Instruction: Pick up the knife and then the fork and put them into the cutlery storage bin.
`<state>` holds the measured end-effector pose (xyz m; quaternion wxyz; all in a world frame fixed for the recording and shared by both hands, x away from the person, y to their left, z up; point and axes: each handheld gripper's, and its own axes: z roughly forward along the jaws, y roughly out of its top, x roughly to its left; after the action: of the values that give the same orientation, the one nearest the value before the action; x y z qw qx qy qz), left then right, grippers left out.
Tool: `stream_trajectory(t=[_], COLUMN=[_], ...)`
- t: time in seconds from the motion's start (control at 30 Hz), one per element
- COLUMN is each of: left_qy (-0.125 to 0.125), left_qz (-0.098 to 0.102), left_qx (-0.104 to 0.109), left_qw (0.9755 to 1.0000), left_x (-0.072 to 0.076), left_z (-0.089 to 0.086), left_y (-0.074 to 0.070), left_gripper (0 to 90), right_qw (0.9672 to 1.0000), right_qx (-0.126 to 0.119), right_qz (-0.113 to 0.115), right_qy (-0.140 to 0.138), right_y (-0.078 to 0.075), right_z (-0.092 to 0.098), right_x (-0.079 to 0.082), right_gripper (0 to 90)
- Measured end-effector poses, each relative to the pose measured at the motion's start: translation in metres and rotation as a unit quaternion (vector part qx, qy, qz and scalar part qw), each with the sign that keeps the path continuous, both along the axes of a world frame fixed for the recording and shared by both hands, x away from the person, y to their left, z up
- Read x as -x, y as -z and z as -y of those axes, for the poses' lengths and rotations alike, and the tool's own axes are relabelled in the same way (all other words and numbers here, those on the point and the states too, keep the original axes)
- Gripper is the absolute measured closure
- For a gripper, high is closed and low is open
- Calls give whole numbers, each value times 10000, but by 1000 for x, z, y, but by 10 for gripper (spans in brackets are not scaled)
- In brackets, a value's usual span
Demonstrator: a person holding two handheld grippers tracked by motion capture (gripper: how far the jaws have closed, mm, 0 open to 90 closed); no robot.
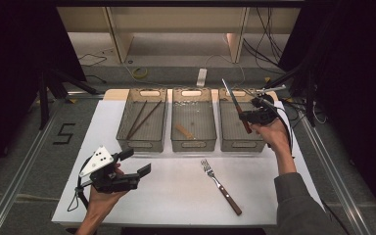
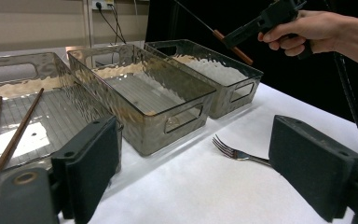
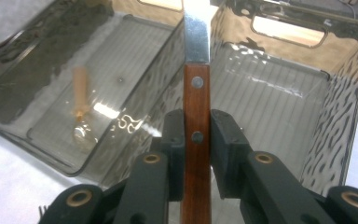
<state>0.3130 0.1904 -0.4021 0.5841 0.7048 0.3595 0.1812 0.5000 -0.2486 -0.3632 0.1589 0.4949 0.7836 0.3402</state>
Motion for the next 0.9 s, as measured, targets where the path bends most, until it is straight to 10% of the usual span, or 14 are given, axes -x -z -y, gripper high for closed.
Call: stream_trajectory(t=[0.9], left_qy=[-4], left_qz=[25], left_qx=[43], left_qw=[10000], left_x=[1], left_z=[-1], left_y=[-1], left_gripper=[156], right_qw=[9976], right_qx=[115], right_qz=[-486], right_qy=[488], right_y=[29], right_z=[-10], right_x=[-17], right_gripper=[770])
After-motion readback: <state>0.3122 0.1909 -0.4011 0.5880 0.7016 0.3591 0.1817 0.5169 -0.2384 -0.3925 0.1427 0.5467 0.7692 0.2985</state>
